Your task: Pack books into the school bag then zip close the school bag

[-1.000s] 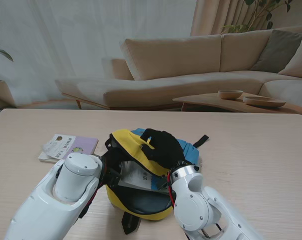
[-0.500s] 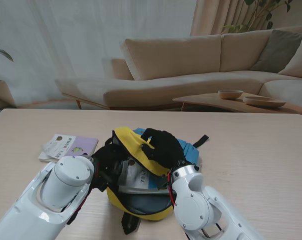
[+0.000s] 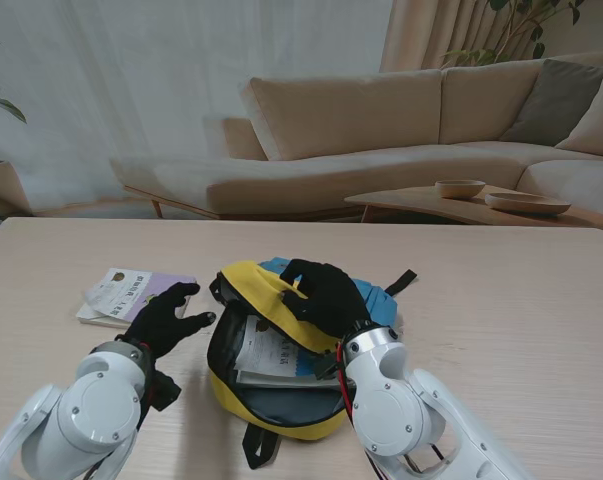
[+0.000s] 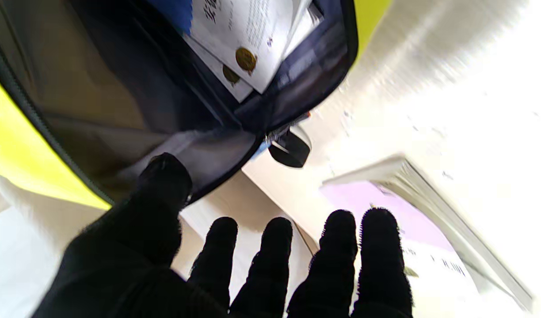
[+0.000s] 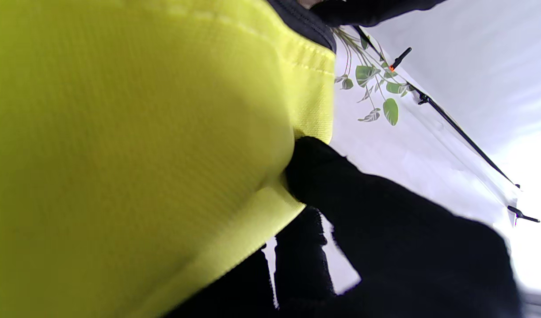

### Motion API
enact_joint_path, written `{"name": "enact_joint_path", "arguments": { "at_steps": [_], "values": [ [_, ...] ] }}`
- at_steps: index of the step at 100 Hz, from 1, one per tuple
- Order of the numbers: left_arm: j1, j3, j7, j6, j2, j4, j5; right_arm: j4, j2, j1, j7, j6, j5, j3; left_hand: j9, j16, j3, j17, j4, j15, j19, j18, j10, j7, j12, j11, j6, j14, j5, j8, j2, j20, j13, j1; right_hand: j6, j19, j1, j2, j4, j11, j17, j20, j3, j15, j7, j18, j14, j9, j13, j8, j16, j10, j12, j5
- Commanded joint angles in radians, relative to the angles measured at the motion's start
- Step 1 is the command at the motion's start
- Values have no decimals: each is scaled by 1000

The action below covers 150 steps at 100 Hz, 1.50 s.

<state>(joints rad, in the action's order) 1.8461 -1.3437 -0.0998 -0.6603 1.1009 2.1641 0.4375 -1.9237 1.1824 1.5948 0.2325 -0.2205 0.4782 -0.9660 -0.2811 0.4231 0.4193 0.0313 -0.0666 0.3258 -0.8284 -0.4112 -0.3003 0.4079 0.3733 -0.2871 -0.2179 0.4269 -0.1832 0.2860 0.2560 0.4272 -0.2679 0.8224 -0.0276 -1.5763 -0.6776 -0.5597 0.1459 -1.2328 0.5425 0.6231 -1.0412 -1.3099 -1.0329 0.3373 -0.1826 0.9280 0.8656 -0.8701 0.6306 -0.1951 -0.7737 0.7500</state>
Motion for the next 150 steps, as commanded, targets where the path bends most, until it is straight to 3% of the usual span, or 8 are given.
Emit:
{"name": "enact_joint_path", "arguments": {
  "at_steps": [1,64,90,115,131,135,140,150],
  "values": [
    [29,-16,-11,10,11,25,9,-2,-1,7,-28,12,0,4,-17,16,-21,-28,36,-6,12,11,18,14,17,6,27,-15,-24,18,-23,3,4,-4,-124,-40,-79,72,-74,-11,-6,18,-4,-24,-183,-8,28,-19,3,-93,10,-23,-16,37],
    [110,-97,2,151,8,58,149,68,-56,14,-193,78,81,72,-30,36,-19,-75,38,-58,96,36,48,15,30,22,65,-52,-34,38,-25,37,21,-18,-134,-35,-63,66,-77,8,-11,17,-14,-13,-168,-17,29,-16,-1,-86,7,-17,-7,36],
    [118,-101,-91,221,-16,60,255,130,-70,-2,-211,102,143,125,-25,29,-38,-108,38,-110,212,44,78,13,27,42,121,-81,-50,51,-34,47,54,-18,-142,-33,-56,59,-72,19,-9,15,-12,-6,-153,-21,33,-20,-5,-78,5,-11,1,28],
    [144,-149,-193,368,-36,58,356,179,-74,-17,-210,116,168,161,11,22,-79,-115,45,-153,331,67,119,-2,24,70,155,-112,-41,73,-51,100,85,0,-118,34,-52,18,-21,130,-27,-20,-28,140,-78,-15,17,-41,-46,133,-46,-8,110,-10],
    [156,-168,-216,415,-41,53,409,176,-79,-6,-226,125,163,150,17,16,-89,-117,46,-170,383,77,132,-6,25,80,174,-124,-29,77,-57,97,98,2,-45,135,104,-73,29,238,-92,-72,-70,340,16,2,37,-186,-166,312,-105,21,203,-157],
    [158,-174,-218,429,-41,49,419,171,-81,-1,-231,134,166,140,20,15,-91,-122,46,-173,393,81,138,-7,25,81,180,-129,-26,77,-58,96,105,2,-13,160,203,-68,11,271,-114,-84,-89,393,81,2,45,-234,-199,335,-122,32,219,-173],
    [158,-181,-217,450,-41,42,432,162,-84,8,-237,146,169,126,28,13,-96,-123,47,-181,431,90,149,-6,27,84,187,-137,-20,81,-60,96,116,5,28,199,318,-20,-76,323,-149,-106,-86,477,228,5,51,-285,-240,284,-150,41,267,-175],
    [157,-203,-220,512,-43,21,459,136,-86,34,-239,171,164,90,34,14,-105,-114,47,-185,473,95,164,-4,29,84,193,-149,-14,87,-63,104,122,2,57,314,353,17,-81,429,-225,-165,47,658,373,19,67,-356,-300,332,-227,58,362,-228]
  ]
}}
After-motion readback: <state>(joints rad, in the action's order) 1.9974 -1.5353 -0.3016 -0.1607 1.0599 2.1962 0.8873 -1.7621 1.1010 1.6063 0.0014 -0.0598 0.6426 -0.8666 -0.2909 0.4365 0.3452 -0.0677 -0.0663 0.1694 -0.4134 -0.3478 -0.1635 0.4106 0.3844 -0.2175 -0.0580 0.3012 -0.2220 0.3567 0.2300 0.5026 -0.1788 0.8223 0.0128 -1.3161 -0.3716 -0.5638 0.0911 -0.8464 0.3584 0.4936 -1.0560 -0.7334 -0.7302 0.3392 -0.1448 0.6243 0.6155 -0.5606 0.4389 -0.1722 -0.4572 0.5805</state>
